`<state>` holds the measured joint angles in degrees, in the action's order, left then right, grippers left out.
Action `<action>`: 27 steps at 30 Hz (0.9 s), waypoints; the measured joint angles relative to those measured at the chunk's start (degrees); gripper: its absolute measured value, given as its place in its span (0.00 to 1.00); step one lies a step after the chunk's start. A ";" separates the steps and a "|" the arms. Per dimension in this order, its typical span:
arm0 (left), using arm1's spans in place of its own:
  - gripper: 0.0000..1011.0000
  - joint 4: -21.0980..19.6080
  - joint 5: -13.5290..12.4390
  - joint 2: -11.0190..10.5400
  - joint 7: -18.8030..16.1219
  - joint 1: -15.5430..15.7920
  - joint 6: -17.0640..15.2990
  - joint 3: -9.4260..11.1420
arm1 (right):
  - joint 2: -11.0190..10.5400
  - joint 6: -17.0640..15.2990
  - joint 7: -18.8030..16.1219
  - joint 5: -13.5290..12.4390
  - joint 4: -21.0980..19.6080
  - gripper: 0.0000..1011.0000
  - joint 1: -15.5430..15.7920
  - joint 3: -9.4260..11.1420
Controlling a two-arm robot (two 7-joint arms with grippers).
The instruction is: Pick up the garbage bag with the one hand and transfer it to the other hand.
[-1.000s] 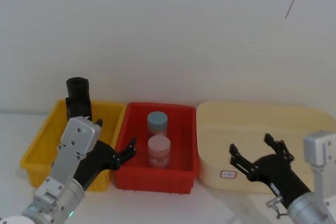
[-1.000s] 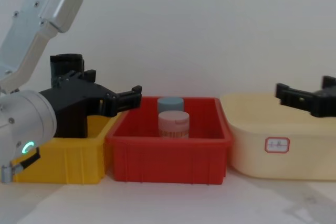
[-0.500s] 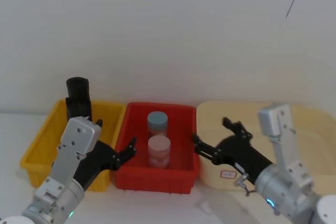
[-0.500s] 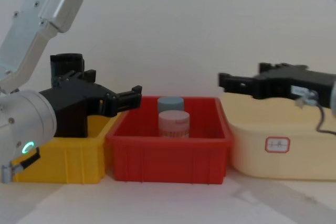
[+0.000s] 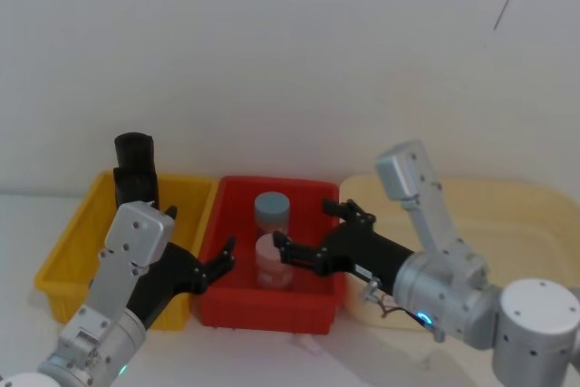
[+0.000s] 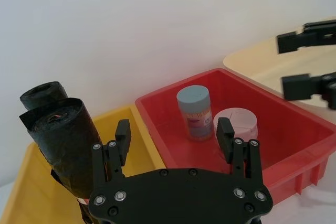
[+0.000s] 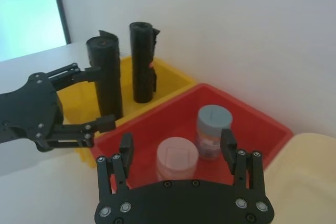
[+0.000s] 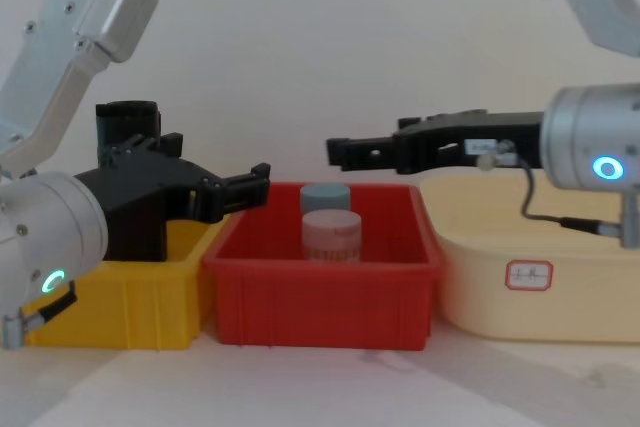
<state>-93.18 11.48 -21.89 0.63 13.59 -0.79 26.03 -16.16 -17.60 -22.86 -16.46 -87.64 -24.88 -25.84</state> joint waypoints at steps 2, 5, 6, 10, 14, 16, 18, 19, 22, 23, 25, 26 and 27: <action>0.99 0.00 0.00 0.00 0.00 0.00 0.00 0.00 | 0.31 -0.55 -0.27 -0.01 0.61 0.99 -0.75 -0.44; 0.99 0.00 0.00 0.00 0.00 0.00 0.00 0.00 | 0.99 -1.57 -0.61 0.00 2.18 0.99 -2.19 -1.29; 0.99 0.00 0.00 0.00 0.00 0.00 0.00 0.00 | 1.16 -1.73 -0.64 0.02 2.54 0.99 -2.52 -1.47; 0.99 0.00 0.00 0.00 0.00 0.00 0.00 0.00 | 1.98 -2.40 -0.67 0.26 4.54 0.99 -4.04 -2.47; 0.99 0.00 0.00 0.00 0.00 0.00 0.00 0.00 | 3.05 -2.72 -0.35 0.87 6.84 0.99 -5.37 -3.41; 0.99 0.00 0.00 0.00 0.00 0.00 0.00 0.00 | 3.37 -2.77 -0.20 1.08 7.48 0.99 -5.73 -3.65; 0.99 0.00 0.00 0.00 0.00 0.00 0.00 0.00 | 3.88 -2.84 0.09 1.43 8.55 0.99 -6.27 -4.08; 0.99 0.00 0.00 0.00 0.00 0.00 0.00 0.00 | 4.02 -2.87 0.16 1.54 8.84 0.99 -6.41 -4.19; 0.99 0.00 0.00 0.00 0.00 0.00 0.00 0.00 | 4.54 -3.04 0.45 2.02 9.96 0.99 -7.03 -4.69; 0.99 0.00 0.00 0.00 0.00 0.00 0.00 0.00 | 4.73 -3.17 0.61 2.29 10.46 0.99 -7.33 -4.91; 0.99 0.00 0.00 0.00 0.00 0.00 0.00 0.00 | 4.89 -3.38 0.76 2.71 11.16 0.99 -7.77 -5.23; 0.99 0.00 0.00 0.00 0.00 0.00 0.00 0.00 | 4.91 -3.50 0.79 2.88 11.34 0.99 -7.91 -5.30; 0.99 0.00 0.00 0.00 0.00 0.00 0.00 0.00 | 4.92 -3.56 0.81 2.97 11.49 0.99 -8.04 -5.36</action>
<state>-93.18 11.48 -21.89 0.62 13.59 -0.79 26.03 -11.24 -21.15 -22.05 -13.49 -76.15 -32.92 -31.20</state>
